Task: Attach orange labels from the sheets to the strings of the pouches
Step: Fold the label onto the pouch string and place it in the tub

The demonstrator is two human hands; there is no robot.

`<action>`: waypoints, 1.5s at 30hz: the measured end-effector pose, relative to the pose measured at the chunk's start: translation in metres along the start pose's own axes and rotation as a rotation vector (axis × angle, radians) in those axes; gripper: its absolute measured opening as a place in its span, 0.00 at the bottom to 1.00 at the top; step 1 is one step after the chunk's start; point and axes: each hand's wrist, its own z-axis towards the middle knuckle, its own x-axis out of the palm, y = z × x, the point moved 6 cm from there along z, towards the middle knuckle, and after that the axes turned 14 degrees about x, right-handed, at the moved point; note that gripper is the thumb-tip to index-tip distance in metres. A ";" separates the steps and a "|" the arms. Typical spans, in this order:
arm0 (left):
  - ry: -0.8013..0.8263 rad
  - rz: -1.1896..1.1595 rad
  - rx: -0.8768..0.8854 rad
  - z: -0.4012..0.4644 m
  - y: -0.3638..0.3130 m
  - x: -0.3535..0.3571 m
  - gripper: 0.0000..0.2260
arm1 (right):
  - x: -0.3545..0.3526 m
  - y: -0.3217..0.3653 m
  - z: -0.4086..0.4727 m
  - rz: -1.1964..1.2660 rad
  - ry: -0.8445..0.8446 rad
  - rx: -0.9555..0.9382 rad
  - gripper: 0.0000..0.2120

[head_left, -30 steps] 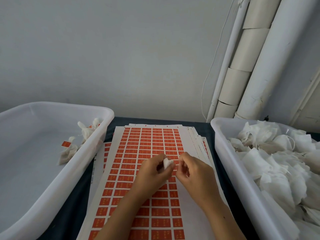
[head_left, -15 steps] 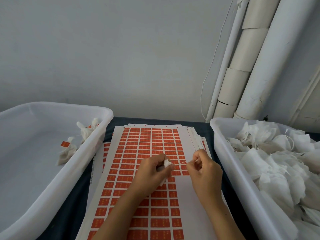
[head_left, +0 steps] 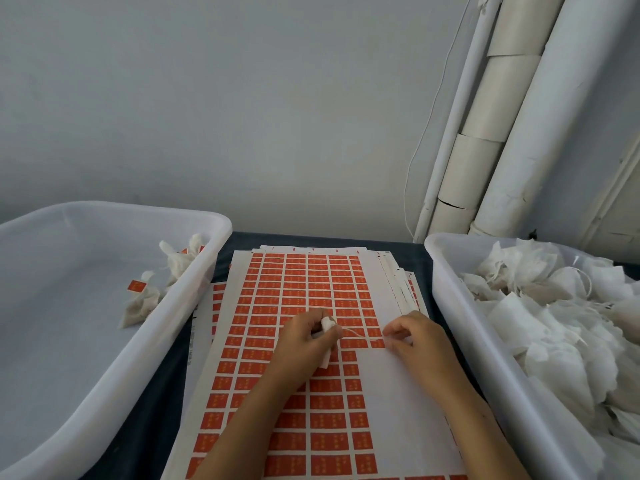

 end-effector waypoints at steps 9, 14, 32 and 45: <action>-0.088 -0.095 -0.077 0.001 0.011 -0.004 0.08 | 0.005 0.004 0.005 -0.159 0.069 0.068 0.02; -0.075 -0.102 -0.067 0.000 0.010 -0.002 0.08 | 0.010 0.008 -0.001 -0.213 -0.029 0.069 0.06; -0.040 -0.048 -0.044 0.000 0.005 0.000 0.08 | 0.014 0.026 -0.010 -0.583 -0.026 -0.270 0.17; -0.026 -0.061 -0.041 0.000 0.005 0.001 0.09 | 0.010 0.020 -0.011 -0.599 0.016 -0.264 0.14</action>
